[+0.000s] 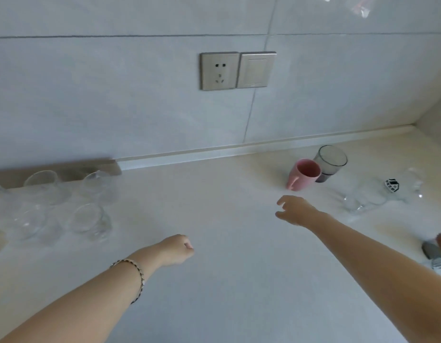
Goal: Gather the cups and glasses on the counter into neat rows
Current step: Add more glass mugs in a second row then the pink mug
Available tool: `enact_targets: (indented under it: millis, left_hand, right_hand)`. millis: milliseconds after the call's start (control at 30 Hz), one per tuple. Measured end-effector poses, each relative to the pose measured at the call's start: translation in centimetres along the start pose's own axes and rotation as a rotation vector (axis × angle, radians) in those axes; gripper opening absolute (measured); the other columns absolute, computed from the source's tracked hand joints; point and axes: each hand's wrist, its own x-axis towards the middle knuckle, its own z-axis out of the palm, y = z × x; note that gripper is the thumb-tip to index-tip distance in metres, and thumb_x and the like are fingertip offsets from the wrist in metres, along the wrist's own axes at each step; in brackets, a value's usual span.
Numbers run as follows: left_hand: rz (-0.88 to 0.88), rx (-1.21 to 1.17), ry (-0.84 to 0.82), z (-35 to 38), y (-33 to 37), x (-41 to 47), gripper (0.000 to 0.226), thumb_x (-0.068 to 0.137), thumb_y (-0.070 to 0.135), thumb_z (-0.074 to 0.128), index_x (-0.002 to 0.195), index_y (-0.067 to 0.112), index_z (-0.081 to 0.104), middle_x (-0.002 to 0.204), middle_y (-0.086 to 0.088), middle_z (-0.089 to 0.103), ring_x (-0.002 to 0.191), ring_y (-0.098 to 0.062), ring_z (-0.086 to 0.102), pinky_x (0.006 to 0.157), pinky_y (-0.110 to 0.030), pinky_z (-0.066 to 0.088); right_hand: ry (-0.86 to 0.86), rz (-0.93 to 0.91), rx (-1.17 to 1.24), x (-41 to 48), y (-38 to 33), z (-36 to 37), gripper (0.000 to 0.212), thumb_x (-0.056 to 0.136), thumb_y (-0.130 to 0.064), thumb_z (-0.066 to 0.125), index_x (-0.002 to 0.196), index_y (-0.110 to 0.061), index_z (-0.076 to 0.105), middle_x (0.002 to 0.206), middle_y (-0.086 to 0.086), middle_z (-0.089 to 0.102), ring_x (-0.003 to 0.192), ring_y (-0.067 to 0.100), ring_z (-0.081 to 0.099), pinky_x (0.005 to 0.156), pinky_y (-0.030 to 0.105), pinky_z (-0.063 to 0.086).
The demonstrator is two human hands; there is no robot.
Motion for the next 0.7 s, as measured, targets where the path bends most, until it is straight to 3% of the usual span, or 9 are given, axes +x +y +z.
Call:
enact_targets:
  millis: [167, 267, 400, 533, 700]
  left_hand:
    - [-0.038, 0.021, -0.010, 1.2, 7.0, 3.0, 0.020, 0.087, 0.017, 0.040, 0.070, 0.025, 0.041, 0.072, -0.004, 0.047, 0.070, -0.020, 0.041, 0.053, -0.023, 0.027]
    - [-0.067, 0.018, 0.021, 0.8, 9.8, 4.6, 0.011, 0.090, 0.022, 0.040, 0.086, 0.022, 0.050, 0.071, 0.004, 0.053, 0.067, -0.015, 0.050, 0.059, -0.022, 0.036]
    - [-0.082, 0.018, 0.041, 0.0, 10.7, 5.6, 0.011, 0.089, 0.024, 0.041, 0.086, 0.023, 0.051, 0.073, 0.003, 0.056, 0.066, -0.016, 0.050, 0.062, -0.024, 0.037]
    - [-0.133, 0.003, 0.060, -0.4, 9.4, 5.7, 0.010, 0.090, 0.027, 0.042, 0.090, 0.025, 0.052, 0.075, 0.008, 0.057, 0.065, -0.007, 0.052, 0.066, -0.024, 0.041]
    - [-0.195, -0.050, 0.091, -0.5, 6.5, 5.2, 0.013, 0.089, 0.027, 0.044, 0.078, 0.030, 0.050, 0.073, 0.006, 0.058, 0.065, -0.010, 0.053, 0.069, -0.026, 0.042]
  right_hand:
    - [0.153, -0.018, 0.103, 4.7, 5.6, -6.5, 0.042, 0.085, -0.023, 0.058, 0.126, -0.014, 0.054, 0.133, 0.011, 0.052, 0.123, 0.029, 0.049, 0.102, 0.037, 0.043]
    - [0.198, 0.007, 0.134, 6.9, 7.4, -8.7, 0.070, 0.075, -0.029, 0.069, 0.138, -0.017, 0.039, 0.138, 0.009, 0.041, 0.129, 0.030, 0.038, 0.102, 0.041, 0.043]
    - [0.107, -0.056, -0.029, 8.9, 7.9, -9.0, 0.101, 0.070, -0.032, 0.077, 0.149, -0.020, 0.017, 0.151, 0.005, 0.023, 0.140, 0.029, 0.021, 0.112, 0.045, 0.033]
    - [0.075, -0.109, -0.165, 9.7, 7.6, -8.3, 0.096, 0.075, -0.031, 0.072, 0.150, -0.026, 0.013, 0.153, 0.001, 0.018, 0.141, 0.030, 0.019, 0.107, 0.045, 0.037]
    - [0.125, -0.108, -0.167, 9.5, 7.4, -8.4, 0.084, 0.074, -0.042, 0.070, 0.144, -0.027, 0.028, 0.143, 0.000, 0.032, 0.133, 0.027, 0.031, 0.096, 0.040, 0.046]
